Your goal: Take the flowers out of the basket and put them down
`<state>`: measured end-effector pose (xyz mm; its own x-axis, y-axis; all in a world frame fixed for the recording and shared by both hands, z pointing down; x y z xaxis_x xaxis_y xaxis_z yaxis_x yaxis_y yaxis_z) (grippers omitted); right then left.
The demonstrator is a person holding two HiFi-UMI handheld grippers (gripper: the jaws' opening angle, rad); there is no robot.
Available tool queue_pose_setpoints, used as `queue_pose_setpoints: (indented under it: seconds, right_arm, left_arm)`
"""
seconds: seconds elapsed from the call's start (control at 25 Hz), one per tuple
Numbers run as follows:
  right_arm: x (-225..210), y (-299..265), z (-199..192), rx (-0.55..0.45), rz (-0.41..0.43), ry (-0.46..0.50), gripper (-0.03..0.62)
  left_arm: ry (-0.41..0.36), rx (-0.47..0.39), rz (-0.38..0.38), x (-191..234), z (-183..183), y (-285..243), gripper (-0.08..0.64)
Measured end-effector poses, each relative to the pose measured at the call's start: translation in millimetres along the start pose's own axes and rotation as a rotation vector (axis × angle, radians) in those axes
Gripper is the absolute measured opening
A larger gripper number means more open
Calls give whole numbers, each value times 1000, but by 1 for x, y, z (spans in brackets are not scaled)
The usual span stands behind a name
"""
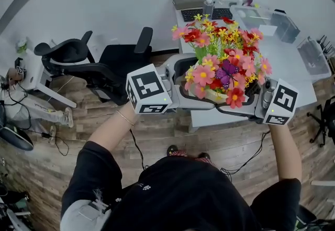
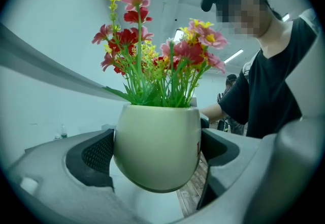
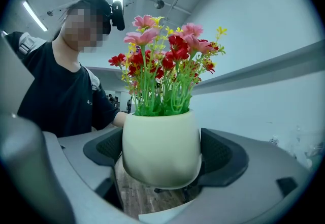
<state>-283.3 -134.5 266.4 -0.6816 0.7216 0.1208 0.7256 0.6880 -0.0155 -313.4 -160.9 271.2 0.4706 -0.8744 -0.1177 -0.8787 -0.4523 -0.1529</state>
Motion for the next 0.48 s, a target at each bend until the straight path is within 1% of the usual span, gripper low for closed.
queue_pose_setpoints:
  seconds: [0.48]
  right_arm:
    - [-3, -3, -5, -24, -47, -5, 462]
  left_arm:
    - [-12, 19, -44, 5, -5, 1, 522]
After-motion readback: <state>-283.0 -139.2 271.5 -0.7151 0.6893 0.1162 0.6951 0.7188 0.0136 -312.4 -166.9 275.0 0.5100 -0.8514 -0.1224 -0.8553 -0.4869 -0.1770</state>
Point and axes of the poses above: the fingertips, and each gripper's own axes: y backward along the fingers, x to its left, z out of its top, the point moved 2 cm from there along y, backward along the fingers, and after that the axes turned 14 degrees about -z, right-handed, at the moved point
